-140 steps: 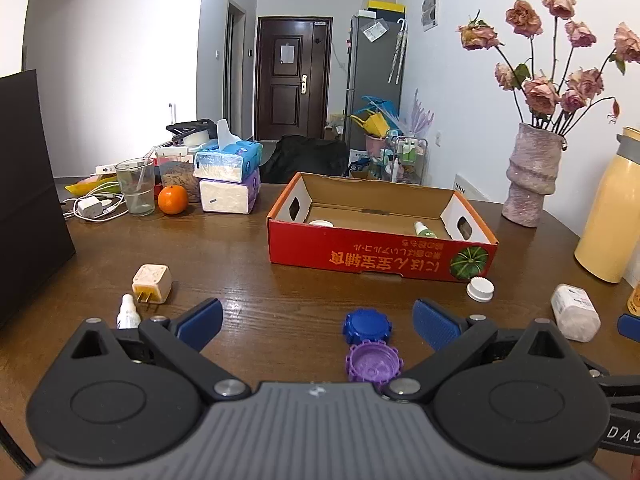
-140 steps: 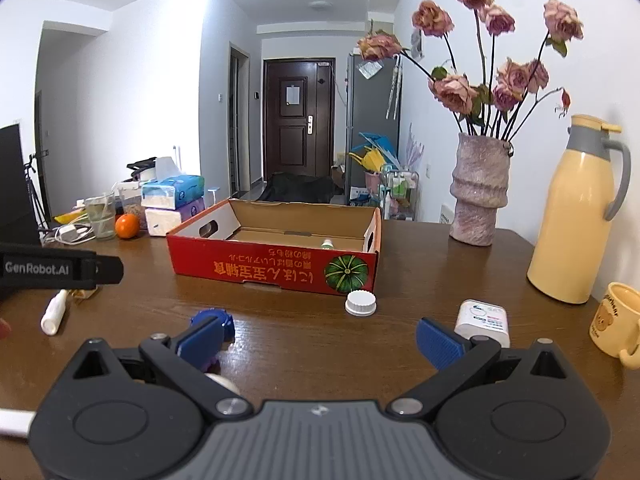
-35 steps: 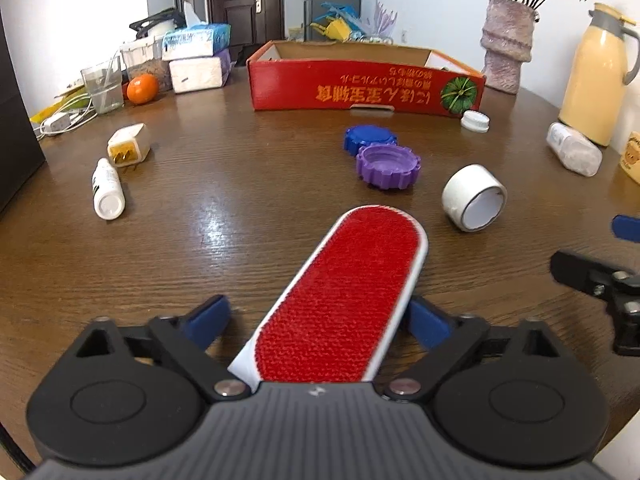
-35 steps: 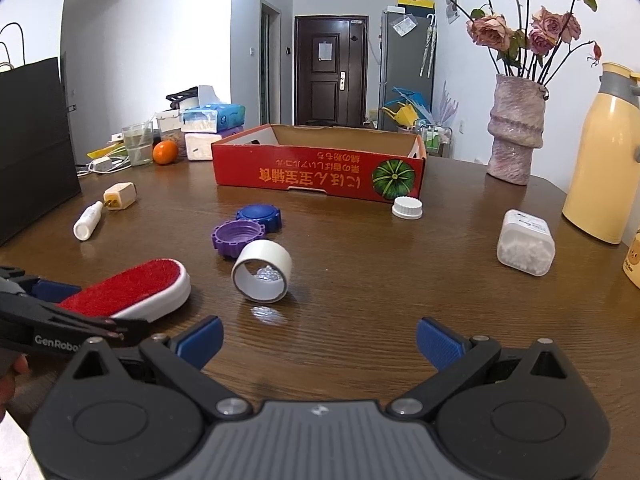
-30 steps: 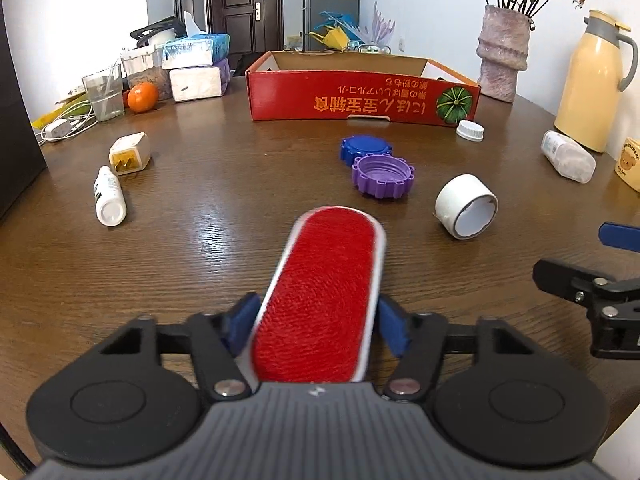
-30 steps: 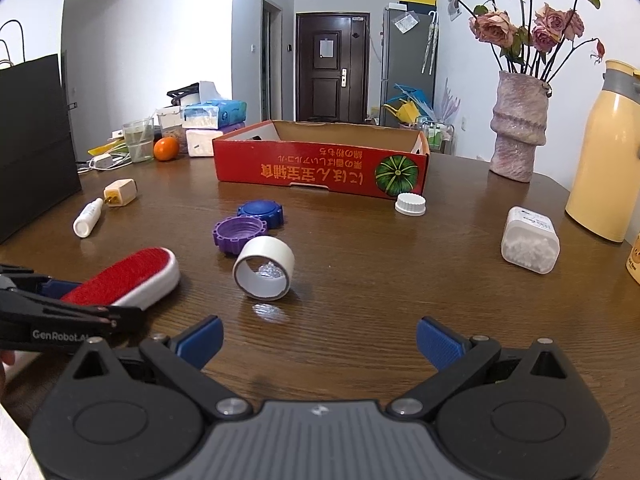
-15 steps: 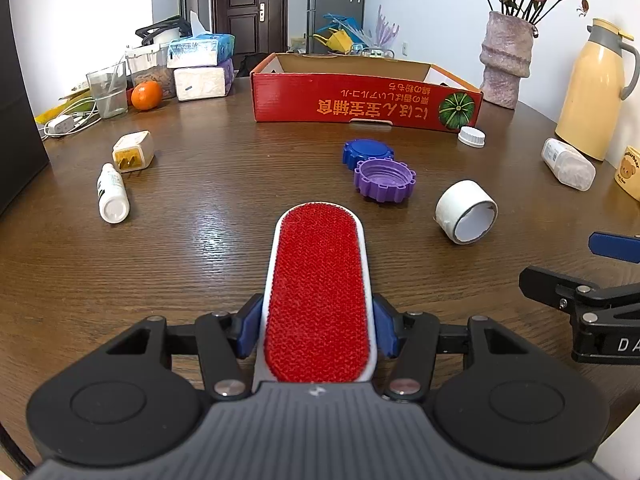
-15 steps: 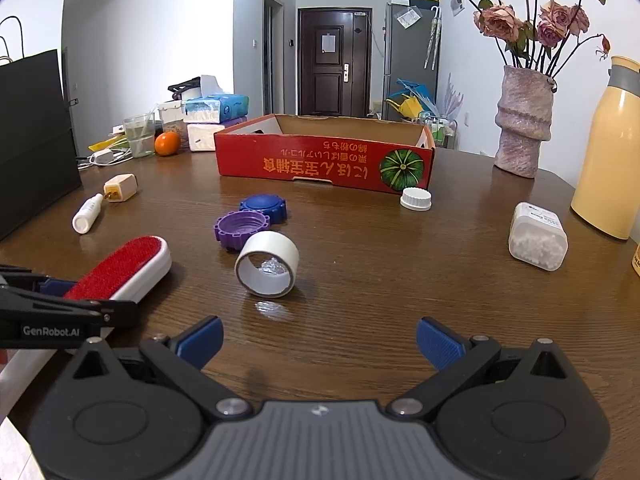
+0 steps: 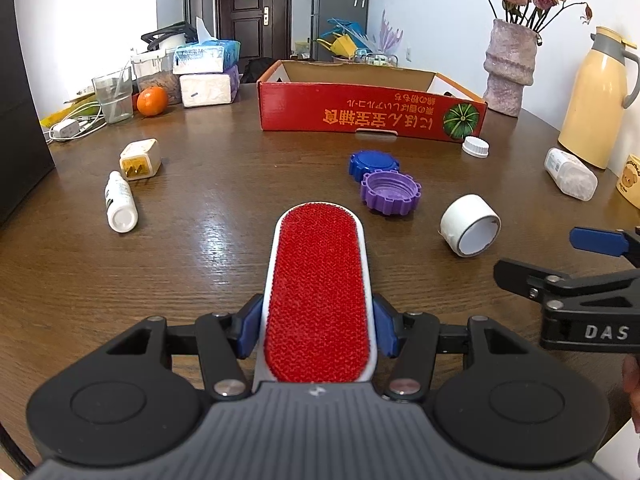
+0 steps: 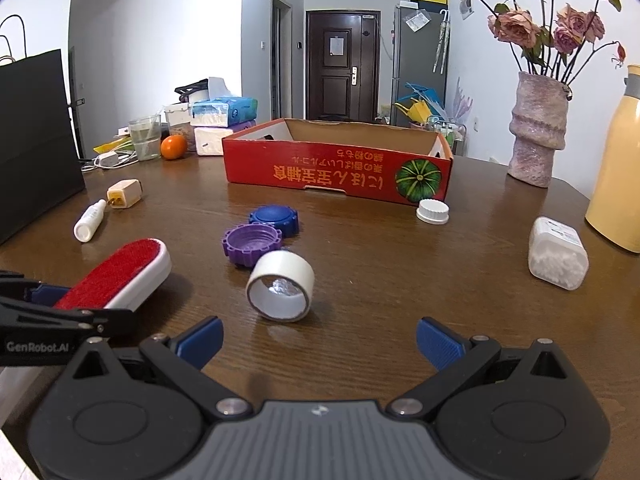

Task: Organize rigid objects
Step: 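Grasp the white tape roll with the right tool while the left tool holds the brush, then carry the lint brush and tape roll over the cardboard box with both tools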

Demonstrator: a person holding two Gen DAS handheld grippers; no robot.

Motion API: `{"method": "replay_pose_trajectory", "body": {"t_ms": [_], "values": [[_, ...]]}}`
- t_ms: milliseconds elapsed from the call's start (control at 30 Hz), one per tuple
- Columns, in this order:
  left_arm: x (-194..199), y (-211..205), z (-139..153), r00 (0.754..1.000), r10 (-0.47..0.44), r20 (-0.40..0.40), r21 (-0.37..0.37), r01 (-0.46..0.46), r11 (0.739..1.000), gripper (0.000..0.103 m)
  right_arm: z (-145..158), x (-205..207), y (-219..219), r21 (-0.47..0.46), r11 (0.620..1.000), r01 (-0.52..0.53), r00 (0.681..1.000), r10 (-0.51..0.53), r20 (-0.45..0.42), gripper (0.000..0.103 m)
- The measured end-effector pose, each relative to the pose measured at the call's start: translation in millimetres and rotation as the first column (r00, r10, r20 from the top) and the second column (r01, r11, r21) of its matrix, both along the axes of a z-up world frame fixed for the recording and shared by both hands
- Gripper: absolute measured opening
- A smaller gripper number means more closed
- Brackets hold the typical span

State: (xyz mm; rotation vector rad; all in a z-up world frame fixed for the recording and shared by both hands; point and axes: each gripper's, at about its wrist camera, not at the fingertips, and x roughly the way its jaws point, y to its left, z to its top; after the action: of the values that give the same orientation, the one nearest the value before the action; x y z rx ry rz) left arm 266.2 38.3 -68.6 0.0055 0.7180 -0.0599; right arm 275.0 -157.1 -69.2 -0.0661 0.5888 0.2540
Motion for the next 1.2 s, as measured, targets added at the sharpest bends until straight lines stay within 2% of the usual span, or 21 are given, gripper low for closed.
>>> {"method": "replay_pose_trajectory", "body": {"t_ms": [300,500,700,767,800,833,1200], "values": [[4.7,8.7,6.2,1.000,0.025,0.014,-0.006,-0.025,1.000,0.056,-1.9,23.6,17.1,-0.014,1.000,0.009,1.000,-0.009,0.008,0.102],[9.9,13.4,9.0,0.999,0.035,0.022,-0.012,-0.035,0.999,0.056,-4.6,37.4,29.2,-0.028,1.000,0.011,1.000,-0.011,0.003,0.096],[14.8,17.3,9.9,0.999,0.044,0.024,-0.020,-0.043,0.999,0.056,-8.3,47.4,29.6,-0.006,1.000,0.018,1.000,-0.018,-0.018,0.080],[16.5,17.8,10.1,0.999,0.045,0.024,-0.022,-0.045,0.999,0.056,-9.6,49.2,30.4,-0.004,1.000,0.012,1.000,-0.012,-0.027,0.070],[17.3,17.8,10.3,0.999,0.046,0.025,-0.022,-0.045,0.999,0.056,-10.1,49.9,30.3,0.001,1.000,0.005,0.999,-0.005,-0.032,0.055],[18.1,17.9,10.6,0.999,0.046,0.025,-0.022,-0.045,0.999,0.056,-10.7,51.1,29.6,0.015,1.000,-0.009,0.999,0.009,-0.045,0.044],[23.7,15.3,19.8,0.998,0.043,0.045,-0.025,-0.042,0.999,0.056,-1.3,48.1,25.0,0.053,0.998,-0.019,1.000,0.019,-0.013,0.043]]}}
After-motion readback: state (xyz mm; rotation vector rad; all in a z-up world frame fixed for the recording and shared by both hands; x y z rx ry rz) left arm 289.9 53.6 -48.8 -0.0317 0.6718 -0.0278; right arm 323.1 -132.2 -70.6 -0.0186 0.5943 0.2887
